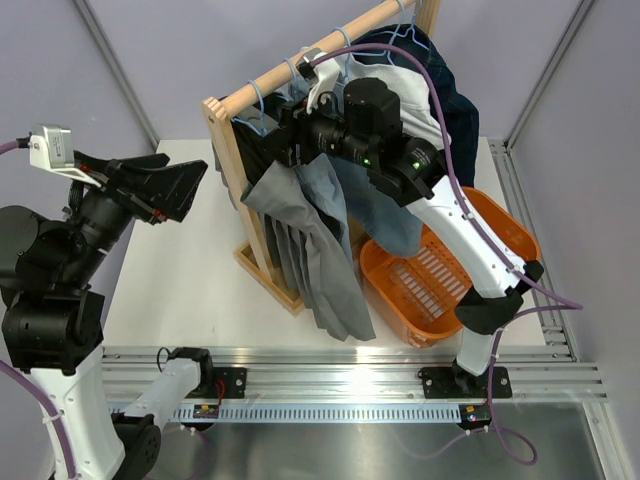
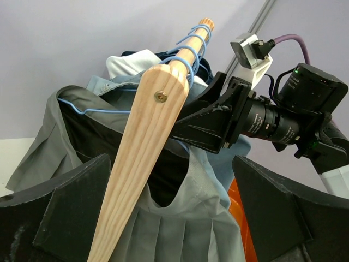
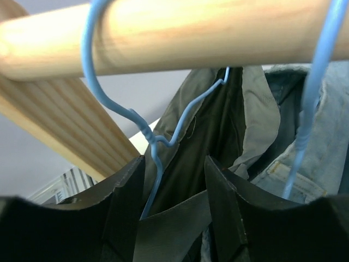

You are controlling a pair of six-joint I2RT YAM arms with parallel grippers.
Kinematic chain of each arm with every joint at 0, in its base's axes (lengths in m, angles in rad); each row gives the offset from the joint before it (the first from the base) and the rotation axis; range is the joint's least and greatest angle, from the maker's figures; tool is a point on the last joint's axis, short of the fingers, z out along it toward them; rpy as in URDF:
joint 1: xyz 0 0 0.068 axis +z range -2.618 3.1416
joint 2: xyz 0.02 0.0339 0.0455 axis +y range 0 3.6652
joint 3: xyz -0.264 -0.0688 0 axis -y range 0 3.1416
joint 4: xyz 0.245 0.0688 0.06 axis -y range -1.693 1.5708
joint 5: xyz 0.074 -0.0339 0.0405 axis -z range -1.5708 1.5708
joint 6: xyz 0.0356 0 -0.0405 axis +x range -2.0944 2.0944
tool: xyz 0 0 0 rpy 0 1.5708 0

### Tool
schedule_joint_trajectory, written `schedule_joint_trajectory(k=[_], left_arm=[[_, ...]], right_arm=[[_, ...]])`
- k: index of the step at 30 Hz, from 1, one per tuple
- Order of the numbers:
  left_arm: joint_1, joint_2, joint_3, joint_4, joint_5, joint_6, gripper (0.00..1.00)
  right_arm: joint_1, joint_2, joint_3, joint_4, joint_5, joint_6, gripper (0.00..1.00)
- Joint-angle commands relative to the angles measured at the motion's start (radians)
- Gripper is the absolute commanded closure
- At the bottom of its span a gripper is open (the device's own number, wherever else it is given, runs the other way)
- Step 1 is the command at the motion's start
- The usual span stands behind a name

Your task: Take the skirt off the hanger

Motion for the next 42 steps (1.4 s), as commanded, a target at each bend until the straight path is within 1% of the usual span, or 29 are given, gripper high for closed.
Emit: schedule_joint_trajectory(k=[1,6,9,10,11,12,18,21,26,29,32,34,35,40,41,42], left_arm=[[-0.003,-0.012,-0.009,0.039,-0.016,0.027,0.01],[-0.003,-0.029,-0.052,0.059,-0.016,0.030,0.01],[-0.001,-0.048,-0.093,0.069,-0.017,0.030,0.01],[-0.001,-0.054,-0.105,0.071,-0.019,0.030,0.01],[-0.001,-0.058,-0.112,0.071,-0.019,0.030,0.01],[-0.003,-0.060,-0.118,0.074,-0.019,0.032,0.01],[-0.001,-0.068,-0.150,0.076,-0.016,0.038,0.01],[-0.001,-0.072,-0.161,0.074,-0.017,0.047,0.01],[-0.001,-0.081,-0.176,0.069,-0.028,0.059,0.01],[-0.003,-0.086,-0.184,0.062,-0.028,0.071,0.01],[-0.001,-0.089,-0.190,0.047,-0.029,0.090,0.01],[-0.003,-0.097,-0.197,0.040,-0.029,0.104,0.01],[-0.003,-0.097,-0.201,0.037,-0.029,0.107,0.01],[-0.001,-0.097,-0.207,0.008,-0.014,0.131,0.01],[-0.001,-0.097,-0.208,-0.001,-0.012,0.136,0.01],[-0.003,-0.097,-0.211,-0.010,-0.011,0.141,0.01]], right_arm=[[0.030,-0.001,-0.017,0.050,0.105,-0.028,0.45],[0.047,0.021,-0.007,0.065,0.145,-0.054,0.48],[0.047,0.028,0.016,0.071,0.154,-0.062,0.70],[0.047,0.028,0.021,0.074,0.153,-0.065,0.79],[0.047,0.028,0.027,0.085,0.153,-0.068,0.93],[0.047,0.027,0.044,0.091,0.153,-0.068,0.99],[0.047,0.018,0.147,0.157,0.185,-0.094,1.00],[0.047,-0.002,0.167,0.174,0.191,-0.097,1.00],[0.047,-0.059,0.115,0.164,0.191,-0.112,1.00],[0.047,-0.119,0.037,0.147,0.185,-0.126,1.00],[0.047,-0.218,-0.112,0.133,0.171,-0.146,1.00],[0.047,-0.261,-0.172,0.122,0.153,-0.158,1.00],[0.045,-0.301,-0.228,0.116,0.142,-0.161,1.00],[0.045,-0.424,-0.391,0.087,0.067,-0.169,1.00],[0.047,-0.471,-0.451,0.084,0.055,-0.169,1.00],[0.047,-0.493,-0.482,0.081,0.044,-0.204,1.00]])
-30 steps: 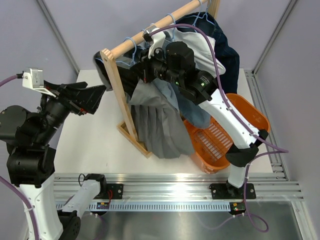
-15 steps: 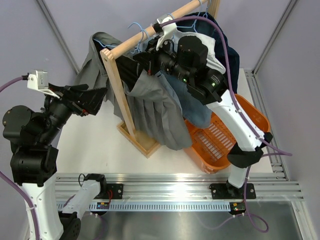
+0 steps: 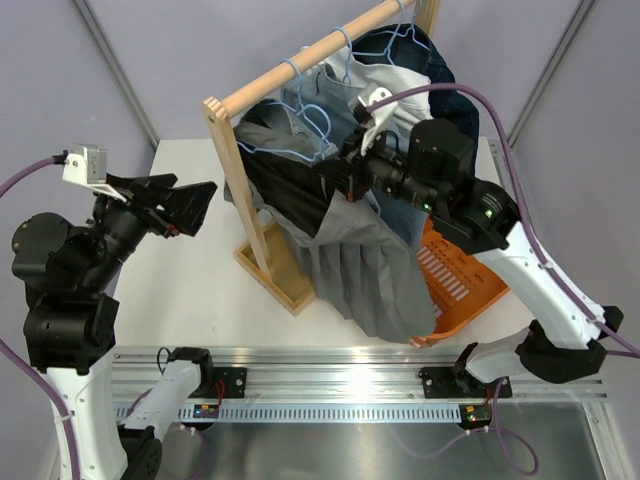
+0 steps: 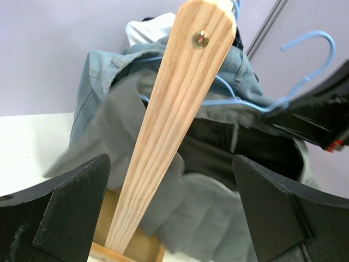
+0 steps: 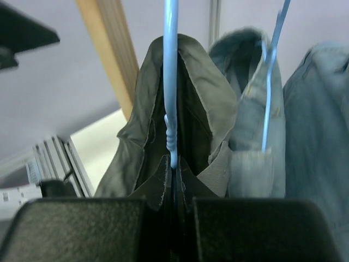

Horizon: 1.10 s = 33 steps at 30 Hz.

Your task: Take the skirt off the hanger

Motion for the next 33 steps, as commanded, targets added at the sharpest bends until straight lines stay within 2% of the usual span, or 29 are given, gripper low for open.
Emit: schedule_joint_trajectory(k=[1,9,14,24,29,33], left_arm=[[-0.003,-0.009,-0.010,-0.038,0.005,0.042,0.01],[-0.003,-0.052,-0.162,-0.122,0.024,0.007,0.02],[-0.010,-0.081,-0.319,-0.156,0.069,-0.081,0.12],[-0.147,-0.144,-0.488,-0.164,0.074,-0.207,0.21],[-0.266,-0.133,-0.563,-0.162,-0.004,-0.265,0.27],[-0.351,-0.080,-0.574,-0.217,-0.142,-0.285,0.32]], right_arm=[[0.004,-0.122,-0.096,0.034,-0.064,-0.060,1.00],[0.002,-0.355,-0.372,-0.064,-0.064,-0.169,1.00],[0.004,-0.473,-0.559,-0.095,-0.116,-0.200,1.00],[0.005,-0.405,-0.625,-0.030,-0.204,-0.183,1.00],[0.034,-0.360,-0.612,-0.023,-0.232,-0.180,1.00],[0.068,-0.334,-0.581,-0.004,-0.230,-0.195,1.00]])
